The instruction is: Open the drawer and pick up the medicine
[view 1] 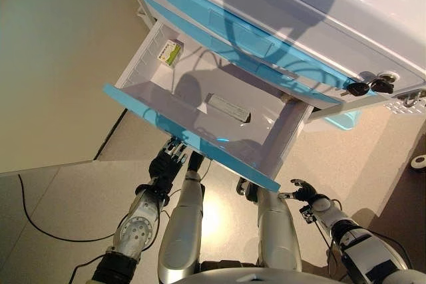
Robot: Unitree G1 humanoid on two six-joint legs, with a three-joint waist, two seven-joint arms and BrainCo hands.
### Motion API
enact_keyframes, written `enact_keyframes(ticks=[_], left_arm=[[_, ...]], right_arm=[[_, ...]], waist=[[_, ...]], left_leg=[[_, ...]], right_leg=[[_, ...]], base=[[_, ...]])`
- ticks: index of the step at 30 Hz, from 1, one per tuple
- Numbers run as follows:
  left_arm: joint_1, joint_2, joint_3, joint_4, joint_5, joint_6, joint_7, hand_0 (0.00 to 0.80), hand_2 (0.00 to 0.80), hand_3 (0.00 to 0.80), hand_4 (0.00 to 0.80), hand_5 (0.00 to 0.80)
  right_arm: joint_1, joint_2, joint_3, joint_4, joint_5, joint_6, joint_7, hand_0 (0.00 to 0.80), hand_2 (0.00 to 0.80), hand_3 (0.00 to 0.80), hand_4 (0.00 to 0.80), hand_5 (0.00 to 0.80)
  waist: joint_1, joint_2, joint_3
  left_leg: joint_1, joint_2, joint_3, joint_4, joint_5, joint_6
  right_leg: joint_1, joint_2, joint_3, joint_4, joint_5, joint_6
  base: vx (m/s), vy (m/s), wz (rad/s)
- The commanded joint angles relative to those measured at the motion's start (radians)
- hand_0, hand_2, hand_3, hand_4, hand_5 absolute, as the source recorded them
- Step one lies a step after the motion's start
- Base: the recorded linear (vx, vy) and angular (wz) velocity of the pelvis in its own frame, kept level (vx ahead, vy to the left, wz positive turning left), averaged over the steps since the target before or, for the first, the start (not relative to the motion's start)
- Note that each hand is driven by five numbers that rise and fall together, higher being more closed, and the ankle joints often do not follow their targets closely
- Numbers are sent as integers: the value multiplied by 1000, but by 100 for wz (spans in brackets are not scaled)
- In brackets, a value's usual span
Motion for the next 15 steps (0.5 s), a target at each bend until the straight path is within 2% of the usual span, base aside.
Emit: enact_keyframes(ticks=[1, 4, 9, 10, 11, 15], left_arm=[[-204, -13, 76, -583, 4, -206, -190, 800, 800, 800, 800, 800], [-267, -13, 75, -630, 12, -230, -198, 800, 800, 800, 800, 800], [-292, -38, 58, -631, -4, -256, -194, 800, 800, 800, 800, 800], [-287, -47, 50, -626, -14, -254, -190, 593, 593, 593, 593, 593], [-280, -48, 48, -615, -13, -254, -186, 0, 0, 0, 0, 0], [-241, -54, 40, -600, -23, -226, -174, 0, 0, 0, 0, 0]], right_arm=[[72, 21, 53, 54, -40, 0, 12, 0, 0, 0, 0, 0], [85, 21, 56, 62, -34, -6, 11, 0, 0, 0, 0, 0], [90, 24, 70, 77, -31, -13, 13, 0, 0, 0, 0, 0], [91, 24, 68, 75, -26, -16, 12, 0, 0, 0, 0, 0], [90, 23, 67, 75, -24, -17, 9, 0, 0, 0, 0, 0], [91, 16, 54, 75, -18, -17, 4, 0, 0, 0, 0, 0]], waist=[[22, 56, -96], [14, 55, -107], [5, 49, -115], [2, 47, -115], [0, 47, -113], [-5, 44, -110]], left_leg=[[-91, -50, 19, 26, 48, 29], [-84, -51, 17, 20, 46, 25], [-74, -49, 24, 5, 45, 25], [-72, -47, 28, 0, 47, 25], [-70, -46, 32, -6, 49, 24], [-62, -41, 44, -20, 54, 28]], right_leg=[[62, -6, -13, -74, 36, 78], [63, -7, -11, -69, 30, 76], [67, -4, -5, -82, 35, 77], [69, -3, -3, -90, 39, 78], [69, -1, 0, -96, 42, 79], [68, 3, 12, -116, 56, 86]], base=[[-71, 37, -2], [-5, 11, 3], [4, 0, 1], [0, 0, 0], [0, 0, 0], [8, 20, -5]])
